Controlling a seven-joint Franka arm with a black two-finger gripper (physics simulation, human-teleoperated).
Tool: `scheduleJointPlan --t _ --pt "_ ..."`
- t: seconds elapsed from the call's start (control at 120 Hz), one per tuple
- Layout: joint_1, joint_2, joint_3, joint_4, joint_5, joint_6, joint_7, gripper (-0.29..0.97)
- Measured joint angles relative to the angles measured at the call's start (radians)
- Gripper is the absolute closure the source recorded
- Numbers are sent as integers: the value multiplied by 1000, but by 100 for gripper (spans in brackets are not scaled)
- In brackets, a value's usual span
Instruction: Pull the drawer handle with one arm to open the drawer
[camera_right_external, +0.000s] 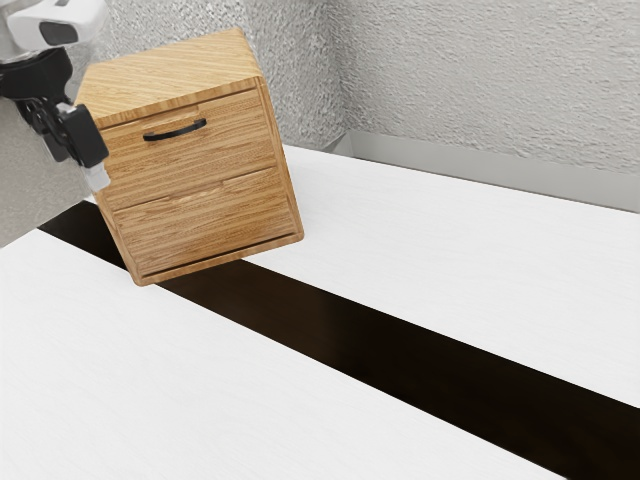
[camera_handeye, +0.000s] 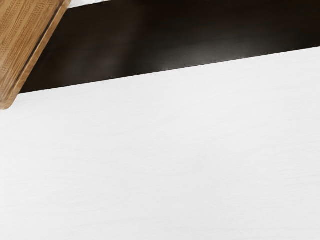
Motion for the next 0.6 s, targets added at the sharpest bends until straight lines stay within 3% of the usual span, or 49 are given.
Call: scheduleJointPlan --t 0.15,0.325,0.6 --pt "-1 -1 0 0 5 95 72 0" --pt "-1 -11 -16 68 -45 146 144 0" --pt "2 -8 -5 -77 26 328 275 0"
